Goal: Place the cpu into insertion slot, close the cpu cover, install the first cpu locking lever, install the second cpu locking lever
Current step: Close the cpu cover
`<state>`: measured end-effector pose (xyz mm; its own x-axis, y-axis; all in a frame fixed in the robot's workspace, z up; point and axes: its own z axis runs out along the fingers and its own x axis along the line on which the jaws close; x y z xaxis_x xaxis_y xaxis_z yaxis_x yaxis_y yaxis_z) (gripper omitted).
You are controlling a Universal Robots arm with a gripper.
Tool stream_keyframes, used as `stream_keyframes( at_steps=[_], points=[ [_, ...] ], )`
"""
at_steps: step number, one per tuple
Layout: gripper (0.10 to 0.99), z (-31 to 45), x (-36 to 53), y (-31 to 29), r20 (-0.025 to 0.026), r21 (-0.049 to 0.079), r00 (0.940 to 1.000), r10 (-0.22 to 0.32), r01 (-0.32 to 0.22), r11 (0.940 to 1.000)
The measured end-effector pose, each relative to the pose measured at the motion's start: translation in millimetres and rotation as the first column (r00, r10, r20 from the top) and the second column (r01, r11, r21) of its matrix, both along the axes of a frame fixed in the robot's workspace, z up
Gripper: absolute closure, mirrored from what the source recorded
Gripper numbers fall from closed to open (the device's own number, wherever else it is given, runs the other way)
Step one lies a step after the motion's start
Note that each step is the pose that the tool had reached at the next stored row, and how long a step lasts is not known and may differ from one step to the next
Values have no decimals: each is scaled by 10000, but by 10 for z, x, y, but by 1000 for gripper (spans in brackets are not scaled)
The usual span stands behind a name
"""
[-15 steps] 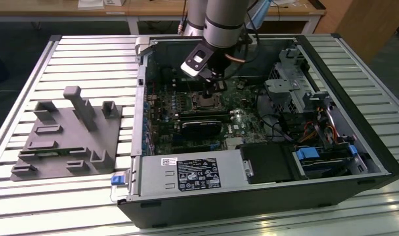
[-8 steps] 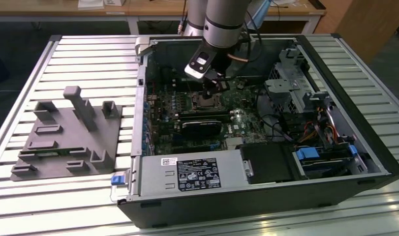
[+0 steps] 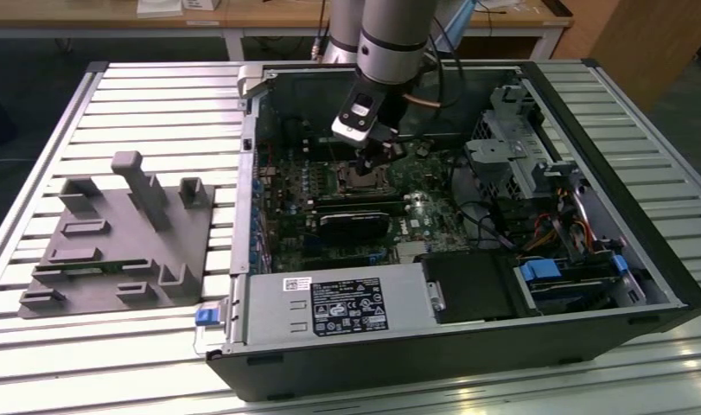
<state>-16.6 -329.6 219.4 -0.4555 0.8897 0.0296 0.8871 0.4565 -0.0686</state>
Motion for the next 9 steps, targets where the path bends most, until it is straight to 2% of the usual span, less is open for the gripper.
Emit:
stream_keyframes(
  at_steps=[5,9],
  points=[
    [980,0,0,0,0,0,9977,673,-673,9977],
    [980,0,0,0,0,0,9919,1272,-1272,9919]
  ],
)
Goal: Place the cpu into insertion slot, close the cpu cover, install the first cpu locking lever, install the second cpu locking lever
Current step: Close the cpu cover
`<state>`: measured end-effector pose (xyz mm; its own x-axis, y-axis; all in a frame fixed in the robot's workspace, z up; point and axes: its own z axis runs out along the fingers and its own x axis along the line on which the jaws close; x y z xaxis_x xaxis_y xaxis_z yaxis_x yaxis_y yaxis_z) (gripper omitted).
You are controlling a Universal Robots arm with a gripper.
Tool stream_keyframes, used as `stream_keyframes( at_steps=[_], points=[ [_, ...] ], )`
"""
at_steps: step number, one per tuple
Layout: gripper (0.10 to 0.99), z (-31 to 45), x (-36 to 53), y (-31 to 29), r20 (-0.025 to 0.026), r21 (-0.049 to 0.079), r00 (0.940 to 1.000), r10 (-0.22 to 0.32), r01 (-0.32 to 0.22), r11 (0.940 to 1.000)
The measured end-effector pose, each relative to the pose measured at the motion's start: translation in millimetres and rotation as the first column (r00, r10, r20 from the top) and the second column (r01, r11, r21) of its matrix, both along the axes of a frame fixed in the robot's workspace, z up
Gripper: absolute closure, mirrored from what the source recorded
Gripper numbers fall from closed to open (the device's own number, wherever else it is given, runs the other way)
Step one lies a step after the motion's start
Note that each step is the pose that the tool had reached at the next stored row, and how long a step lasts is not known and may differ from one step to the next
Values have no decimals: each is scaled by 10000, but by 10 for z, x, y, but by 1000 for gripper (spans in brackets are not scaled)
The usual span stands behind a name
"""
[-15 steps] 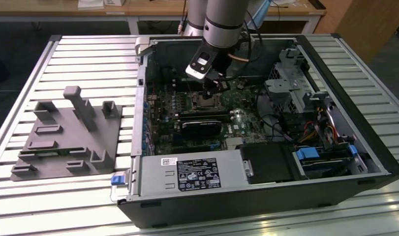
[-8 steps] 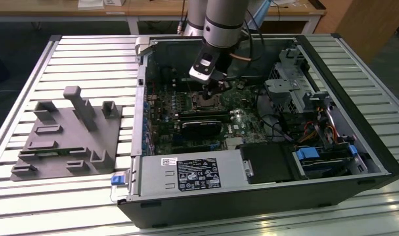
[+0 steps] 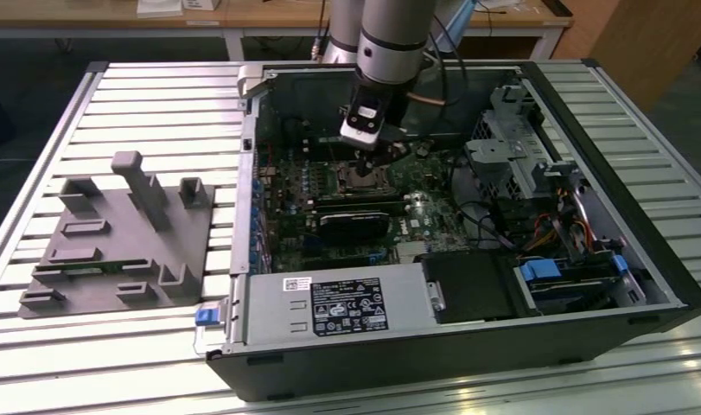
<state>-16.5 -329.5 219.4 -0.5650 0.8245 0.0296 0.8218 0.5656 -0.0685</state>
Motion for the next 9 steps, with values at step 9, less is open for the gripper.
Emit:
stream_keyframes(
  at_steps=[9],
  points=[
    [980,0,0,0,12,68,9931,1172,-1172,9931]
  ],
)
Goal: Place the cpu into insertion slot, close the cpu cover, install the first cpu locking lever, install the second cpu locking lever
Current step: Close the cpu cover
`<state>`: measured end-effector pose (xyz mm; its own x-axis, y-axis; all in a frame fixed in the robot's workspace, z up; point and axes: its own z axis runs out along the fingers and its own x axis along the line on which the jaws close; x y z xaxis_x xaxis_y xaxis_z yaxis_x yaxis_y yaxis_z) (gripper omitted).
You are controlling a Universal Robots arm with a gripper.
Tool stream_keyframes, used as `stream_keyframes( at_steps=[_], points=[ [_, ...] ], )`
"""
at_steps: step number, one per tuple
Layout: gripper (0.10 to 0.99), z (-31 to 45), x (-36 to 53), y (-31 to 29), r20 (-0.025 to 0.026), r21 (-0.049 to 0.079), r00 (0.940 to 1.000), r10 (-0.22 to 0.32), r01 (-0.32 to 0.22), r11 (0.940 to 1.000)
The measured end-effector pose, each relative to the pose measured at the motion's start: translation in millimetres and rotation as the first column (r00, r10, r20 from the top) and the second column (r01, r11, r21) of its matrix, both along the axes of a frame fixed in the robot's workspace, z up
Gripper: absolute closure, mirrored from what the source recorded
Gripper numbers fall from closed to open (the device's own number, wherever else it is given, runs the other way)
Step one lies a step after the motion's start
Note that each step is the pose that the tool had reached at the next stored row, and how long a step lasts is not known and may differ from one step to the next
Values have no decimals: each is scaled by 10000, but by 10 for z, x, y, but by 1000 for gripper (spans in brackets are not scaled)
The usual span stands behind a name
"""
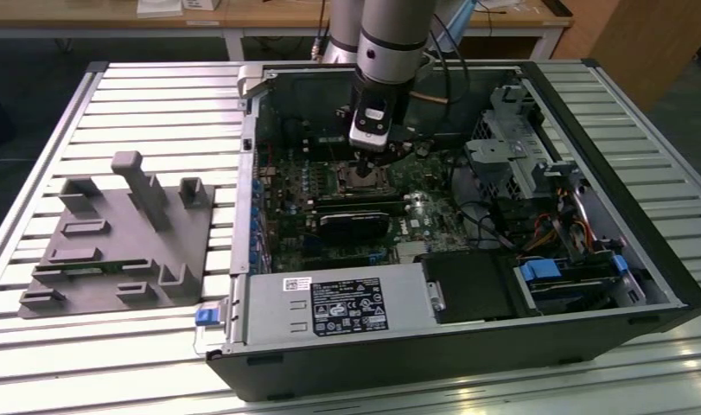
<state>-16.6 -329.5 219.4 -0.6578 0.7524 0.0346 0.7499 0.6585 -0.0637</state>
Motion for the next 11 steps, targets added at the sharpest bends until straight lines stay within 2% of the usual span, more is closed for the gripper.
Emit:
stream_keyframes(
  at_steps=[8,10,11],
  points=[
    [980,0,0,0,29,335,9965,837,-837,9959],
    [980,0,0,0,53,409,9950,996,-997,9942],
    [980,-1,0,0,91,414,9943,1066,-1069,9934]
  ],
)
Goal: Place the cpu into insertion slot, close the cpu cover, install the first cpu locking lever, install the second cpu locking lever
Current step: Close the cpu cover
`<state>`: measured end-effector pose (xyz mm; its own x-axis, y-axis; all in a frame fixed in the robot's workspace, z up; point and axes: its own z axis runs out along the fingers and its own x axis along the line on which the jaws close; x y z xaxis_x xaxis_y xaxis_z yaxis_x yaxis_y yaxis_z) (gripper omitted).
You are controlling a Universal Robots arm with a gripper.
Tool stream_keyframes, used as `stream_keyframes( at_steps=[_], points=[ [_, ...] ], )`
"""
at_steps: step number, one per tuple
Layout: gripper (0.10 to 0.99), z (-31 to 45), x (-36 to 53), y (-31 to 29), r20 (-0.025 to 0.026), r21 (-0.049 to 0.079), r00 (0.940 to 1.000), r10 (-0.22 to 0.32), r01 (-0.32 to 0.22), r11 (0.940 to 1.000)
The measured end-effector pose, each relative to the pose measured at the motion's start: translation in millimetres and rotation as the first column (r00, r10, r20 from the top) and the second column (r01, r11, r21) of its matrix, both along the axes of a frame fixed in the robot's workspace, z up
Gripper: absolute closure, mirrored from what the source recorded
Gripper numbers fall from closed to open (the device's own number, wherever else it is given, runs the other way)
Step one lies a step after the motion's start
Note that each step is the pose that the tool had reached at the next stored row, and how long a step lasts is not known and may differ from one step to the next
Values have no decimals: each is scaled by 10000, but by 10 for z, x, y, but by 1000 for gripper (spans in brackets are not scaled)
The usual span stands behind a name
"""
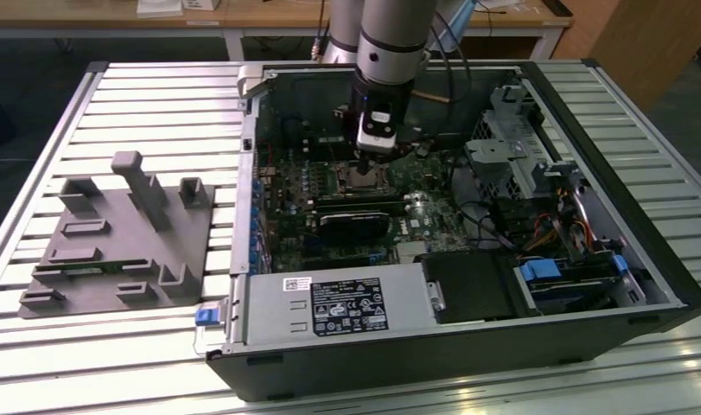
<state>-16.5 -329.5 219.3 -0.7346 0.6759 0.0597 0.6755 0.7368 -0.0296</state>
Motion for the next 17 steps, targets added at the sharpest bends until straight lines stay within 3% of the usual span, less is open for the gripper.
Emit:
stream_keyframes(
  at_steps=[4,6,12,17],
  points=[
    [980,0,0,-3,288,-4,9992,279,-279,9996],
    [980,-3,0,-4,390,-5,9978,528,-529,9986],
    [980,-11,0,-4,461,-16,9863,1586,-1587,9873],
    [980,-24,0,-4,486,-17,9675,2481,-2484,9687]
  ],
)
